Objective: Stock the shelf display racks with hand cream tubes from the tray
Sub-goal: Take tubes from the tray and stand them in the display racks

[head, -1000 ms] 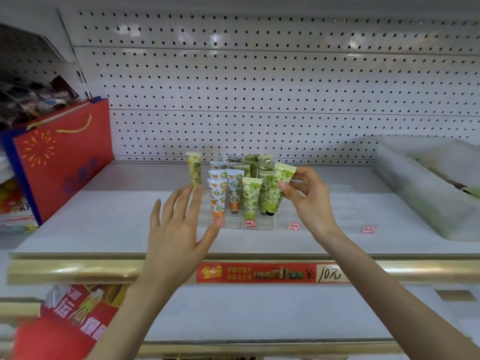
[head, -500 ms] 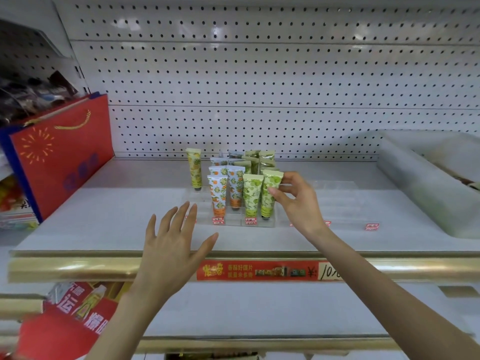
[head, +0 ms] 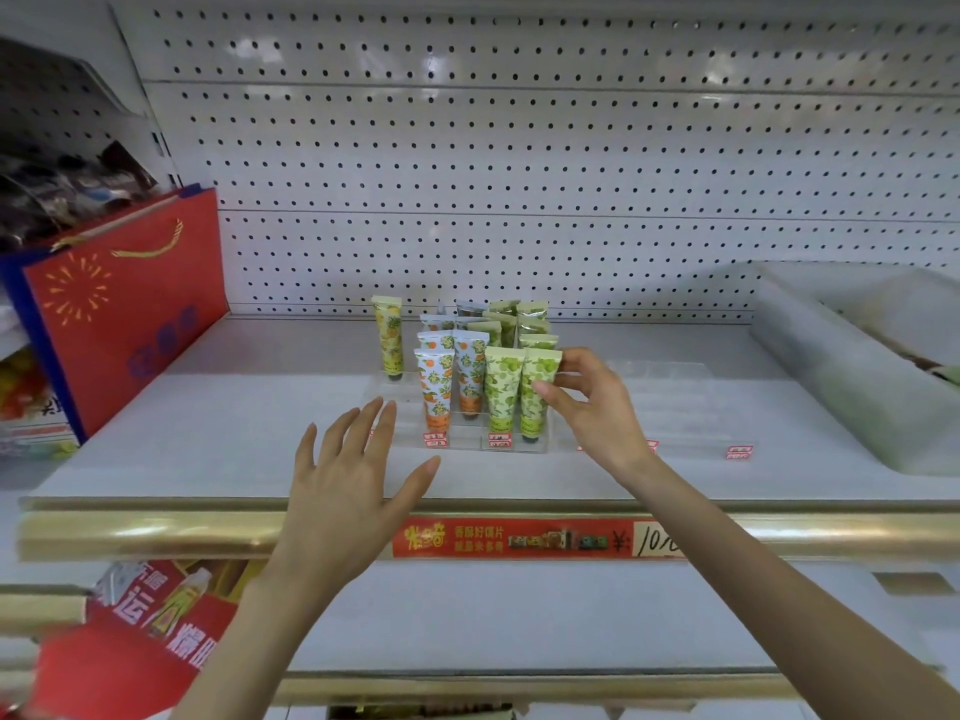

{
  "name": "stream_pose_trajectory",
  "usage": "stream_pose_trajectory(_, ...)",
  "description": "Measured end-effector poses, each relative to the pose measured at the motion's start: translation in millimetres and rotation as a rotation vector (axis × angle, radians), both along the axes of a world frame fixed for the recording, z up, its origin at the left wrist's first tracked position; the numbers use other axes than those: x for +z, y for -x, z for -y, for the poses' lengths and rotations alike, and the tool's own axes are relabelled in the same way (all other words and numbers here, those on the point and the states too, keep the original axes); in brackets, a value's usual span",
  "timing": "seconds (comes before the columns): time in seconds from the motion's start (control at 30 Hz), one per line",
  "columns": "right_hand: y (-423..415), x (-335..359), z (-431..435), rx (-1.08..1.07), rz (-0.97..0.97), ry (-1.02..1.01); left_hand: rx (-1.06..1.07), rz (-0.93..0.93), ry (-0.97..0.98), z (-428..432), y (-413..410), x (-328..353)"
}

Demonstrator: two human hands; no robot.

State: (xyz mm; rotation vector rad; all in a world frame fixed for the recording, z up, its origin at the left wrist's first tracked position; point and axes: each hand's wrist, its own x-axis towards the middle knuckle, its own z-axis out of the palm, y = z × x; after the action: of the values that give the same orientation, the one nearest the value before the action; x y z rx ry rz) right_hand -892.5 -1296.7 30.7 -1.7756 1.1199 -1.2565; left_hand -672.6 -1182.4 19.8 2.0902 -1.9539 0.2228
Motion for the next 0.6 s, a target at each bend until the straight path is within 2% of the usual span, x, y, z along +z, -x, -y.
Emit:
stream_pose_trajectory(0.2,7.4,13.4,-9.4,-0.04,0.012,0.021,0.0,-0.029,0.05,-5.6,-3.8,12.7)
stream_pose_trajectory(0.3,14.7,22.4,-18.2,-0.115,-0.05,0.05,-0.003,-0.047,0.104,-5.2,-6.8,27.4)
stream_pose_trajectory(0.37,21.7,28.0,-26.9,-0.156,-0.174,0.096,-0.011,-0.045,0.15,-1.8,-6.9,41.0)
stream_pose_trajectory(0.6,58.4,39.4,-74.3,-0.337,-0.833,0.232,-0.133,-0.025,0.206,5.2,13.2,73.3)
